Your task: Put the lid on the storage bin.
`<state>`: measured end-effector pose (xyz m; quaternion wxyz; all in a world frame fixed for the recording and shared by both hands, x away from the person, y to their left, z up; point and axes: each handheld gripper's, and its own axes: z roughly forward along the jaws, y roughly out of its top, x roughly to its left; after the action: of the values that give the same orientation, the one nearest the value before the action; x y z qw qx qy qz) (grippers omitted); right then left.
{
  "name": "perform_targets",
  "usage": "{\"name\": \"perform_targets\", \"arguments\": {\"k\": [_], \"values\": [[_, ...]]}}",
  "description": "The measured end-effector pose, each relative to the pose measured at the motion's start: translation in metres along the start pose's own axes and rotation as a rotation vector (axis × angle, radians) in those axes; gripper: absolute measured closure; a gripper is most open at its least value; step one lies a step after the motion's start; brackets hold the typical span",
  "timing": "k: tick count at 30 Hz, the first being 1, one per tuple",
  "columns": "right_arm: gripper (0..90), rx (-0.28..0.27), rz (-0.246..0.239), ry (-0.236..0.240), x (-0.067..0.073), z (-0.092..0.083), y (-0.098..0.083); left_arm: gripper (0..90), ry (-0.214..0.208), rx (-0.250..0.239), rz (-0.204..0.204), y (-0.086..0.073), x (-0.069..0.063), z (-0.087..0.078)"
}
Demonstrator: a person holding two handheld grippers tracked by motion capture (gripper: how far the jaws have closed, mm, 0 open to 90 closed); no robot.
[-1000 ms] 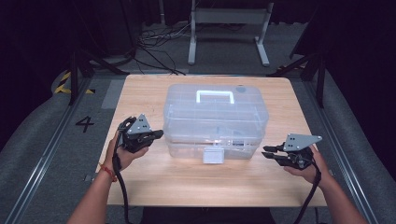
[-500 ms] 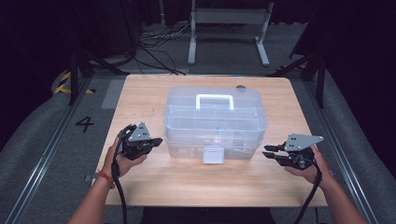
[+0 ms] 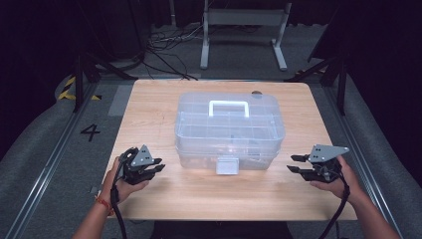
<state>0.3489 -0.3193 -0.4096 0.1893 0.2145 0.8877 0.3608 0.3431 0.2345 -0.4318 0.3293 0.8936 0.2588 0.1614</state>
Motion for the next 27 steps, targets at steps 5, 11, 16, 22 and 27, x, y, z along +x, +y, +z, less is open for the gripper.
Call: {"name": "perform_targets", "arguments": {"k": [5,11,16,22,27], "values": [[53.5,0.002,0.037,-0.018,-0.004,-0.005,-0.015,61.5,0.016,0.04,-0.013,-0.012,-0.001,-0.001],[49.4,0.008,0.075,-0.03,-0.007,-0.006,-0.036,45.2,0.052,0.044,-0.087,-0.027,0.0,-0.004],[43.1,0.015,0.138,-0.043,-0.011,-0.006,-0.058,30.9,0.069,0.048,-0.115,-0.039,-0.002,-0.003],[35.5,0.028,0.218,-0.067,-0.013,-0.005,-0.08,26.4,0.075,0.061,-0.123,-0.051,-0.004,-0.001],[29.3,0.021,0.286,-0.083,-0.014,-0.007,-0.096,22.4,0.049,0.036,-0.209,-0.066,0.002,0.001]]}}
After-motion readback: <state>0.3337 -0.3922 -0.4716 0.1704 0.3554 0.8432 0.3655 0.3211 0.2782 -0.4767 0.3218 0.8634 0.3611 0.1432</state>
